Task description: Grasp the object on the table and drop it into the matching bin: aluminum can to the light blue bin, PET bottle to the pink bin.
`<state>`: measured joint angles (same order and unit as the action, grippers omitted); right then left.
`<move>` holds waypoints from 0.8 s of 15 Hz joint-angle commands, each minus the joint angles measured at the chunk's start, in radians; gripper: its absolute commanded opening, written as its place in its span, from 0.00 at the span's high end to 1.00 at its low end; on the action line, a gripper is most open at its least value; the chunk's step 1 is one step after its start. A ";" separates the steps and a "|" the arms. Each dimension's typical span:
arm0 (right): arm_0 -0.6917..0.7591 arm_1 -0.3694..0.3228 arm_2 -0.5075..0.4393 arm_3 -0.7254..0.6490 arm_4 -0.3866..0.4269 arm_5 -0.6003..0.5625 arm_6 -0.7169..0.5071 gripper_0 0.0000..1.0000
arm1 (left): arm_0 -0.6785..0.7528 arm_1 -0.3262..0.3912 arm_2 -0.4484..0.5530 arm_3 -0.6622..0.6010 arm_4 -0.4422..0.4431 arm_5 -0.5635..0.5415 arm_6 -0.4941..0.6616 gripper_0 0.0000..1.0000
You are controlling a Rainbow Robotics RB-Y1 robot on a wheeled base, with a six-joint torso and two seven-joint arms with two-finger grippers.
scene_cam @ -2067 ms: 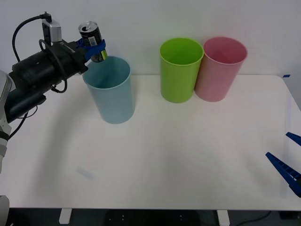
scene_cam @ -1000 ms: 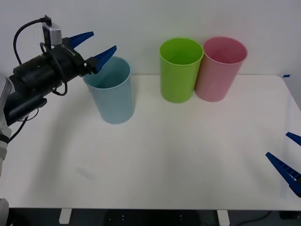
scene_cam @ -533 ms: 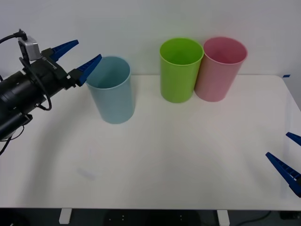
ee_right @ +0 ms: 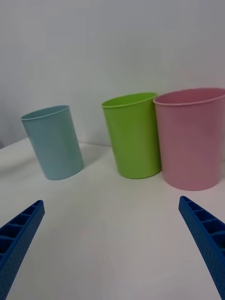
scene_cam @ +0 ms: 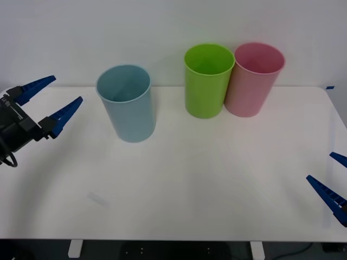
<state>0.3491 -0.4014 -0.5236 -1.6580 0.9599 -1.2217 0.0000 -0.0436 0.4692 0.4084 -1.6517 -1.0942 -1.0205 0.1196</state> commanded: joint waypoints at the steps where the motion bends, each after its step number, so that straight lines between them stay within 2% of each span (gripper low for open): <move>1: 0.000 0.000 0.000 0.000 0.000 0.000 0.000 0.00 | 0.084 0.012 0.056 -0.002 0.020 -0.079 -0.028 0.00; 5: 0.000 0.000 0.000 0.000 0.000 0.000 0.000 0.00 | 0.206 0.051 0.081 -0.003 0.086 -0.105 -0.129 0.00; 8: 0.000 0.000 0.000 0.000 0.000 0.000 0.000 0.00 | 0.281 0.063 0.124 -0.002 0.099 -0.136 -0.199 0.00; 12: 0.000 0.000 0.000 0.000 0.000 0.000 0.000 0.00 | 0.355 0.066 0.159 -0.002 0.131 -0.161 -0.229 0.00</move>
<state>0.3491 -0.4014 -0.5236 -1.6580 0.9599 -1.2217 0.0000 0.2993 0.5350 0.5632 -1.6548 -0.9694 -1.1799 -0.1040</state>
